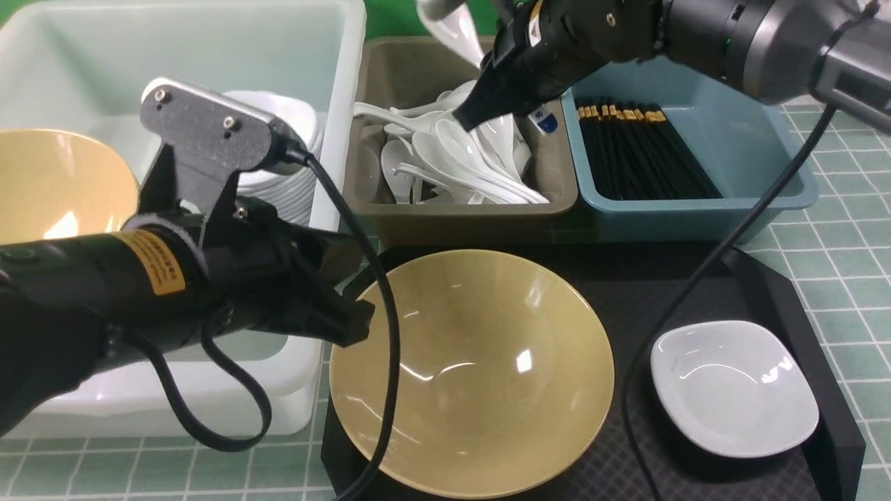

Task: On blue table put chopsticks spoon bowls plates into blue grey white boxes.
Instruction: 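Place the white spoon into the bin of spoons with the right gripper, then grasp the large bowl on the tray by its rim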

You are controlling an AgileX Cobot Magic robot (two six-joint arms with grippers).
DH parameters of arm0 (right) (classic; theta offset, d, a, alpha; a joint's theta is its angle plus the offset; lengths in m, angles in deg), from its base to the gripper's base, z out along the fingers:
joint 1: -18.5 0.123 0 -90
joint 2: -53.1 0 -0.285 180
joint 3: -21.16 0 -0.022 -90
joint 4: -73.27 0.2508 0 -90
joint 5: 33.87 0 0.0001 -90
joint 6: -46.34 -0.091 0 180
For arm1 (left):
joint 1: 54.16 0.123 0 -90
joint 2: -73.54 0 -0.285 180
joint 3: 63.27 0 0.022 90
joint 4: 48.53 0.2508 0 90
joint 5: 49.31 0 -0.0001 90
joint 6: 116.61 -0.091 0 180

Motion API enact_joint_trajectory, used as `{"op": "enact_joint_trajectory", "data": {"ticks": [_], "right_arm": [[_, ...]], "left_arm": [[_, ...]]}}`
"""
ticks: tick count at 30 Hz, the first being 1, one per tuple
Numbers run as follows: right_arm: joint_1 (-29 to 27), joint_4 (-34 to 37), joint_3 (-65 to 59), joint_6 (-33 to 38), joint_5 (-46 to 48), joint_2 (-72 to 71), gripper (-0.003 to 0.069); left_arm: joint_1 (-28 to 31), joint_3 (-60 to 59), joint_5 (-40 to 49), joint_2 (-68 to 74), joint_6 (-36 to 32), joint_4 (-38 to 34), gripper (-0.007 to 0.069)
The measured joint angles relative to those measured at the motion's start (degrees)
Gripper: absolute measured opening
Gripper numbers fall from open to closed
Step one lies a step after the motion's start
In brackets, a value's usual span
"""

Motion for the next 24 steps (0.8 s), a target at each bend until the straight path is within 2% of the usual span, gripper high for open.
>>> {"op": "enact_joint_trajectory", "data": {"ticks": [5,9,12,13,14,17,20,22,24], "right_arm": [[-1.52,0.06,0.00,-3.20,-6.83,4.73,0.0139],[-1.80,0.06,0.00,-4.37,-8.43,6.83,0.0196],[-1.98,0.11,0.00,-5.77,-8.71,6.53,0.0374],[-1.98,0.11,0.00,-5.77,-8.71,6.44,0.0384],[-2.01,0.11,0.00,-5.77,-7.81,5.39,0.0447],[-2.05,0.11,0.00,-5.29,-4.42,2.38,0.0533],[-2.05,0.11,0.00,-2.72,1.02,-2.60,0.0556],[-2.05,0.11,0.00,-1.15,3.96,-5.18,0.0554],[-2.05,0.11,0.00,1.58,10.17,-9.91,0.0528]], "left_arm": [[0.00,-0.01,2.08,0.00,-0.12,0.00,0.0001],[0.00,-0.01,4.70,0.00,-0.12,0.00,0.0001],[0.00,0.05,6.97,0.00,-0.17,0.00,0.0001],[0.00,0.05,7.28,0.00,-0.17,0.00,0.0001],[0.00,0.69,8.97,0.16,-0.17,0.00,0.0001],[0.00,5.05,14.11,1.33,-0.55,0.33,0.0001],[0.00,14.34,22.74,4.93,-1.91,2.16,0.0001],[0.00,17.71,26.24,6.87,-2.80,2.86,0.0001],[0.00,27.07,33.74,11.99,-6.07,3.77,0.0001]]}}
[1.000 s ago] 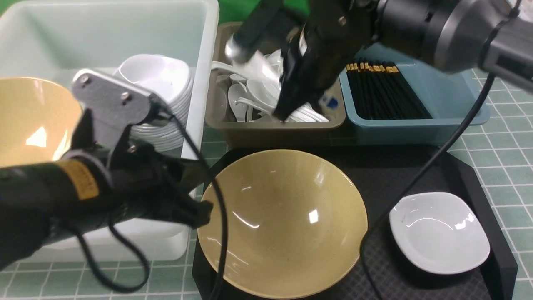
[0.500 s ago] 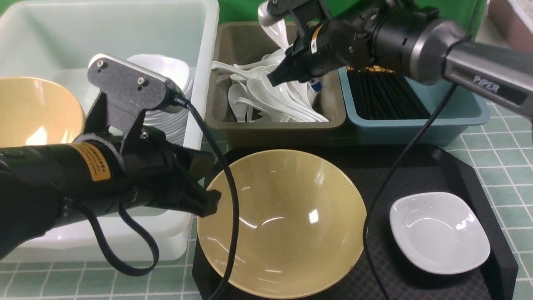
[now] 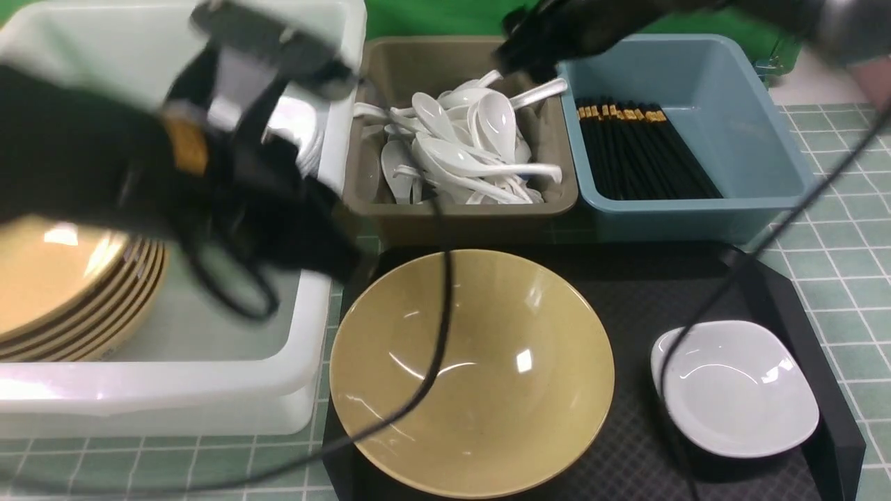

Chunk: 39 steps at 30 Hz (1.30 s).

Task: On blue table put chopsticks spoon bowls plates into blue grey white boxes.
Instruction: 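Grasp the large bowl on the tray by its rim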

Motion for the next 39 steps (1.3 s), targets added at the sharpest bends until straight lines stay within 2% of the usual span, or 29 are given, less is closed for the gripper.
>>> {"op": "enact_joint_trajectory", "data": {"ticks": [6,8,13,17,20,24,25,26,27,29,31,32,34,39], "right_arm": [[0.00,0.07,0.01,4.73,14.85,-7.26,0.0436],[0.00,0.57,-0.49,6.75,21.41,-9.82,0.0373],[-0.06,6.27,-8.69,9.19,22.95,-16.57,0.0255],[0.32,9.32,-17.71,9.99,23.24,-22.86,0.0195],[0.59,9.98,-24.63,9.99,23.24,-27.50,0.0179],[0.61,10.06,-33.34,9.99,22.00,-32.18,0.0177],[0.61,10.06,-33.64,9.99,21.73,-32.36,0.0177],[0.61,10.06,-35.83,9.99,20.87,-33.55,0.0177],[0.61,10.06,-36.02,9.92,20.72,-33.63,0.0177],[0.61,10.06,-37.27,9.81,20.13,-34.23,0.0177],[0.61,10.06,-37.50,9.81,19.79,-34.22,0.0177],[0.61,10.06,-37.78,9.81,19.04,-34.22,0.0177],[0.61,10.06,-37.85,9.81,18.51,-34.22,0.0177],[0.61,10.06,-37.85,9.81,17.15,-34.22,0.0177]], "left_arm": [[0.32,12.58,12.96,11.80,-7.39,-1.19,0.0001],[2.28,16.80,16.55,17.65,-11.39,-6.10,0.0001],[6.46,20.59,17.24,26.05,-15.18,-13.63,0.0001],[6.81,21.46,15.60,28.88,-15.81,-13.25,0.0006],[6.42,21.56,13.36,29.42,-16.04,-11.25,0.0020],[6.22,21.56,12.18,30.07,-16.04,-9.50,0.0129],[6.22,21.56,12.18,30.14,-16.04,-9.43,0.0129],[6.18,21.56,12.18,30.81,-16.04,-8.78,0.0206],[6.18,21.56,12.18,30.91,-16.04,-8.72,0.0214],[6.18,21.56,12.05,32.14,-16.04,-8.18,0.0305],[6.11,21.56,11.88,32.73,-16.04,-8.02,0.0337],[6.11,21.56,11.28,33.84,-16.04,-7.91,0.0381],[6.06,21.56,10.45,34.94,-16.04,-7.73,0.0407],[5.30,21.56,9.50,36.60,-16.04,-7.13,0.0408]]}}
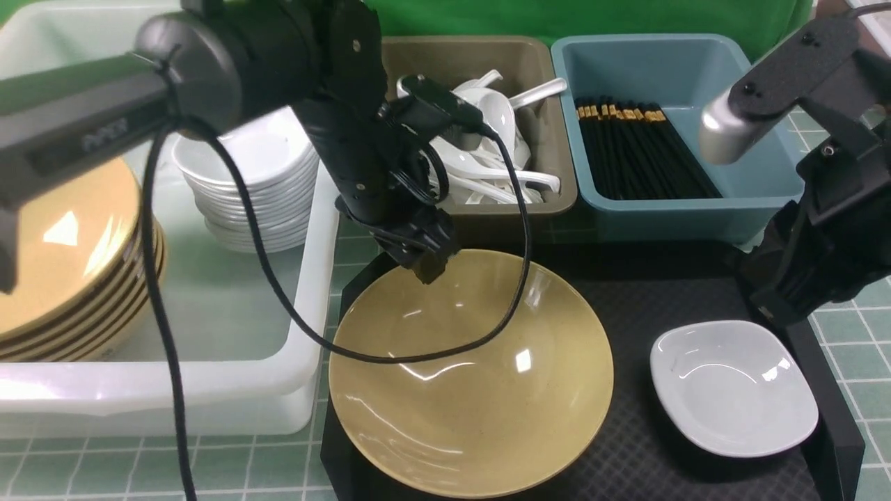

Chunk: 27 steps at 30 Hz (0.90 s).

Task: On blue table put chopsticks spoon bowls plates into blue grey white boxes.
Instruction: 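Grasp the large bowl on the tray by its rim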

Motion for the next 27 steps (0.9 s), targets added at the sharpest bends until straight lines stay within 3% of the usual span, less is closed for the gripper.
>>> {"op": "enact_joint_trajectory", "data": {"ticks": [9,18,23,27], "right_arm": [[0.00,0.00,0.00,0.00,-2.27,0.00,0.0177],[0.00,0.05,0.00,2.91,-4.14,0.00,0.0177],[0.00,1.67,1.45,4.59,-5.06,0.00,0.0177],[0.00,8.24,5.71,9.90,-4.36,0.00,0.0150]], "left_arm": [[-2.13,0.00,-1.72,4.16,2.35,0.92,0.0388],[-2.13,0.18,3.87,3.01,7.72,0.81,0.0070],[-2.42,0.18,6.68,-1.00,8.66,-0.77,0.0018],[-2.42,0.12,7.39,-5.85,8.66,-2.38,0.0006]]}}
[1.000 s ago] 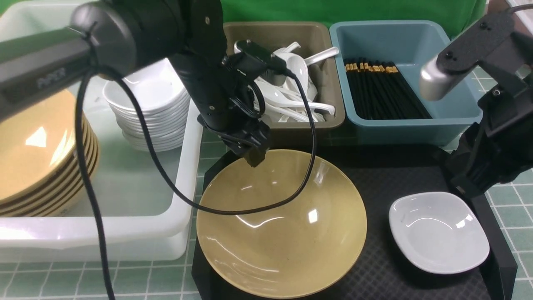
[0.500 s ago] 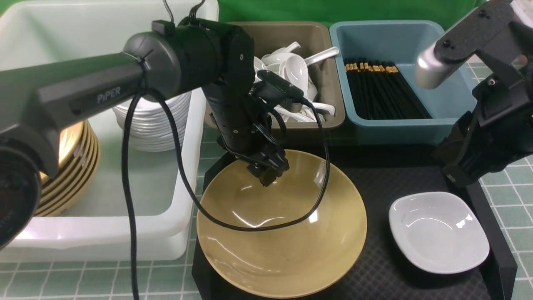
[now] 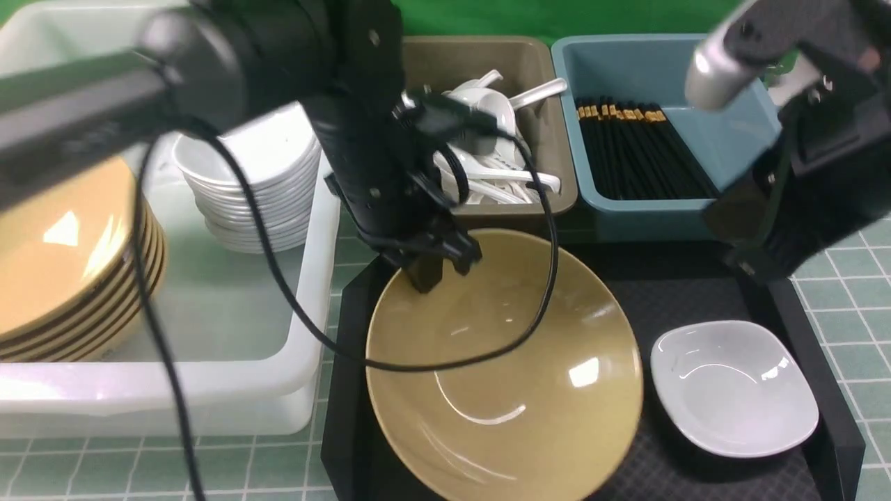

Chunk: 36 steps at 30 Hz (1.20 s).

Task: On blue table put chopsticks spoon bowls plates into blue grey white boxes.
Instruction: 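Grasp the large bowl on the tray by its rim, then place the tan bowl onto the bowl stack in the left bin with the left gripper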

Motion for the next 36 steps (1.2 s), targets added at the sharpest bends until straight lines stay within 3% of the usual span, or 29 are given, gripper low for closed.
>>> {"op": "enact_joint_trajectory", "data": {"ticks": [5,9,14,20,23,26,29,36], "right_arm": [[0.05,6.03,6.18,4.30,0.58,0.00,0.0041],[1.84,6.76,9.97,5.76,0.81,0.14,0.0036],[9.87,7.03,16.10,6.56,0.88,3.36,0.0036],[21.25,5.62,25.10,8.33,0.88,14.23,0.0036],[24.11,3.81,29.35,8.75,0.88,18.60,0.0036],[25.26,3.46,32.09,9.54,0.88,21.57,0.0036],[25.71,3.29,33.89,9.89,0.96,23.38,0.0036],[25.71,2.66,34.27,11.09,3.21,23.80,0.0036]], "left_arm": [[2.23,-0.10,0.67,-6.73,-1.24,-3.72,0.0007],[5.85,-0.10,1.52,-10.97,-1.67,-8.02,0.0008],[16.87,-1.37,1.62,-17.86,-1.85,-13.53,0.0008],[40.78,-10.36,1.64,-30.52,-3.14,-18.90,0.0008],[53.31,-14.04,0.94,-35.85,-3.20,-20.38,0.0008],[61.83,-16.38,-1.33,-39.05,-2.21,-20.58,0.0008],[66.14,-18.16,-4.37,-40.03,-0.56,-19.85,0.0008],[66.72,-20.18,-6.99,-35.72,4.22,-12.74,0.0008]]}}
